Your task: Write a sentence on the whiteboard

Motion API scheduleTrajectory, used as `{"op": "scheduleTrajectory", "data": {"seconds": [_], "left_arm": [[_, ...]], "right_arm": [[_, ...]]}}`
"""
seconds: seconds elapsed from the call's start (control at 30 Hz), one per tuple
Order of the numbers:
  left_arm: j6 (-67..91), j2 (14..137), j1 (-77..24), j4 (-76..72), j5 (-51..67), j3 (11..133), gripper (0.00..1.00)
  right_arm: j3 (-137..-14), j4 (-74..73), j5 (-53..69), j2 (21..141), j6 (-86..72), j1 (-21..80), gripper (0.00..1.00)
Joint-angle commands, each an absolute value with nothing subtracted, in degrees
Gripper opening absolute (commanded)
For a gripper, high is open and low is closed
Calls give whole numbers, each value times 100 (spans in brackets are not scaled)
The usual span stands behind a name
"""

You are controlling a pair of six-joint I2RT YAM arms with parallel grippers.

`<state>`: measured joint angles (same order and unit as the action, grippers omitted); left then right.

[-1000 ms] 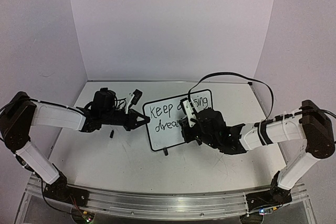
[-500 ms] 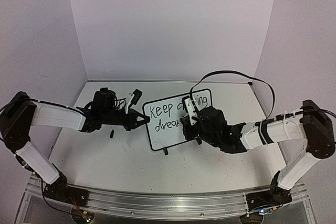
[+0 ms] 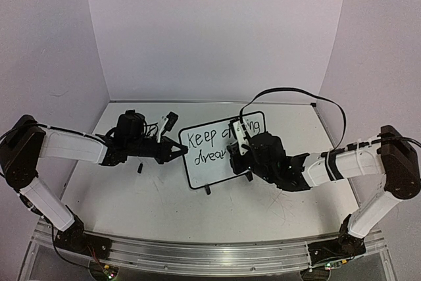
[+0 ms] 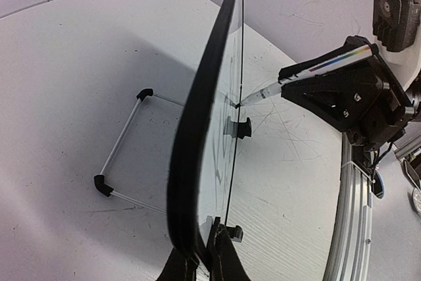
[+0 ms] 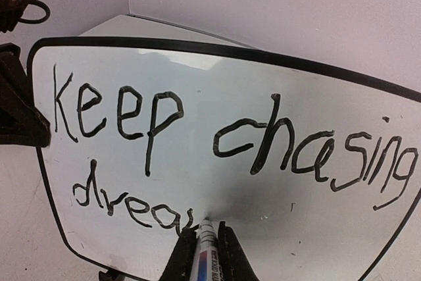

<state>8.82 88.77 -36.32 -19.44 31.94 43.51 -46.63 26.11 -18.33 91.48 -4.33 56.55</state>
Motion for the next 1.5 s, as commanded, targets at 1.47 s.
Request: {"op": "scheduleTrajectory", "data": {"seconds": [1.47], "left_arm": [[287, 8979, -3522, -1576, 2313, 4508, 0]], "right_arm": [[-4515, 2695, -1968, 9284, -923, 5576, 0]]}}
